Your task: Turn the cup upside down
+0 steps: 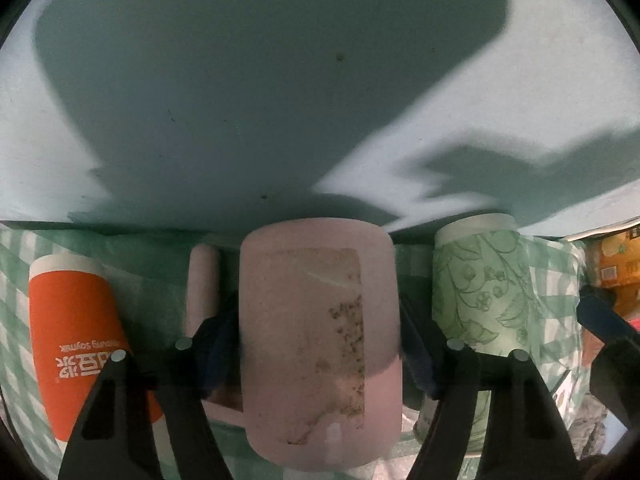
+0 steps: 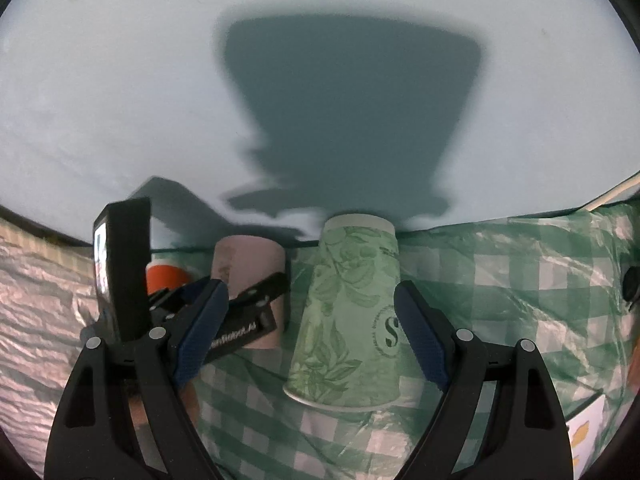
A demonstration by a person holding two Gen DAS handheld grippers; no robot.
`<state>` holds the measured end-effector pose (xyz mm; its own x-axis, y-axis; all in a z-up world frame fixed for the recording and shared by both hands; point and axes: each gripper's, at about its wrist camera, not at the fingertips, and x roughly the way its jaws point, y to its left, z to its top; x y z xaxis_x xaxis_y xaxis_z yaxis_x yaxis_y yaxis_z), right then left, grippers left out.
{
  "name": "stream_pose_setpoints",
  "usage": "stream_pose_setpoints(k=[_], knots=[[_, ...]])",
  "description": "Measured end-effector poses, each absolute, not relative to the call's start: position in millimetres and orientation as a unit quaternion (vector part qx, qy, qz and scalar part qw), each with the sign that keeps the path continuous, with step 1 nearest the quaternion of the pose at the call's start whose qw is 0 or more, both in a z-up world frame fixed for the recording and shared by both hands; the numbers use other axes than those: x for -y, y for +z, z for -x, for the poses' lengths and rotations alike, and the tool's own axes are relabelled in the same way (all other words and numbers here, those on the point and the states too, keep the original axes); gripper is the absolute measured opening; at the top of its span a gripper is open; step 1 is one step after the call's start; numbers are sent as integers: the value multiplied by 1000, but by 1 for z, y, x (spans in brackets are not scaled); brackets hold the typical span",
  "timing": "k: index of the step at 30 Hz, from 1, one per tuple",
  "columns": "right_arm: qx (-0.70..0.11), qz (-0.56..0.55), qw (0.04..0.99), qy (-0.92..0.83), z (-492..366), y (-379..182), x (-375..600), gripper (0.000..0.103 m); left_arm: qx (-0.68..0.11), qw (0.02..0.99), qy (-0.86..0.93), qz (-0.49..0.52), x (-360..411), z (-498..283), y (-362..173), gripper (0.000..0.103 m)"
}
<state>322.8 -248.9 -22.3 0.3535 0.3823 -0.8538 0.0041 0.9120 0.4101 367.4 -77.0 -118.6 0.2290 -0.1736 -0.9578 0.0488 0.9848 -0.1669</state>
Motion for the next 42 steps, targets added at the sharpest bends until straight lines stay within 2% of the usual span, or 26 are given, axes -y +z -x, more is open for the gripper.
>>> stream_pose_setpoints(k=[4,9,19,31,42], knots=[[-551,-165,809,119,-320,-16,249,86,-612,787,-75,25,83,-366,-115,74],[-540,-165,817,119,-313,-9,252,86,-601,794,-84,18,85,-361,-85,74],[-506,-180,832,137,-259,16,257,86,-583,801,-136,12,76,-280,-37,74],[-500,-182,828,179,-169,6,236,86,-591,787,-160,73,55,-170,-81,74],[-526,-188,811,176,-145,-44,227,86,-613,770,-154,90,66,-159,-120,74]])
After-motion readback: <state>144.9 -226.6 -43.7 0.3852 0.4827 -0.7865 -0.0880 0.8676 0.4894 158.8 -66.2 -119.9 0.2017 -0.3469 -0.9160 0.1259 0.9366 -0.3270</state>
